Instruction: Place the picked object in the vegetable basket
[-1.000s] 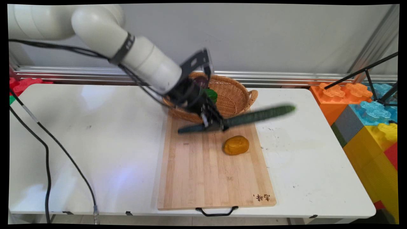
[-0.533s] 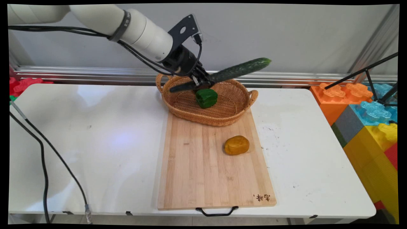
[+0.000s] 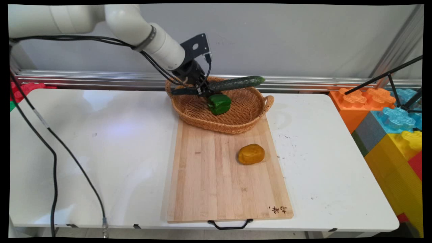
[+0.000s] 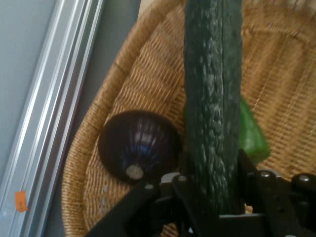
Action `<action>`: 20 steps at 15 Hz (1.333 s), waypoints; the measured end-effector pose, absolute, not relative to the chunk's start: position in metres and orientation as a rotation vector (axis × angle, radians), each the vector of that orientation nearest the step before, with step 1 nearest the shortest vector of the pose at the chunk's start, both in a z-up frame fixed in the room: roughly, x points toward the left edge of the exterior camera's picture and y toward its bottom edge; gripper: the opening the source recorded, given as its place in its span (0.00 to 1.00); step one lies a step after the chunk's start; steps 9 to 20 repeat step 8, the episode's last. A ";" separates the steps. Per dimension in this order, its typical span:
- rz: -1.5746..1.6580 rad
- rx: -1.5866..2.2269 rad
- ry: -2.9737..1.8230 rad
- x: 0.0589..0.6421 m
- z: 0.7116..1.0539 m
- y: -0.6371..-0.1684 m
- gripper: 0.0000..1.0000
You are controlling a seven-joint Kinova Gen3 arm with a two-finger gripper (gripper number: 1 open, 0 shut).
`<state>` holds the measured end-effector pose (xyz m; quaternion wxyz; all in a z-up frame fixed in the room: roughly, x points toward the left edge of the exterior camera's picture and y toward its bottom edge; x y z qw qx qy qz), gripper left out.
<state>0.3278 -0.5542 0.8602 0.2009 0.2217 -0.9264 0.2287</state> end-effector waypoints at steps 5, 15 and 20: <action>0.636 0.616 -2.603 0.326 0.837 -0.575 1.00; 0.601 0.643 -2.563 0.316 0.839 -0.574 1.00; 0.601 0.643 -2.563 0.316 0.839 -0.574 1.00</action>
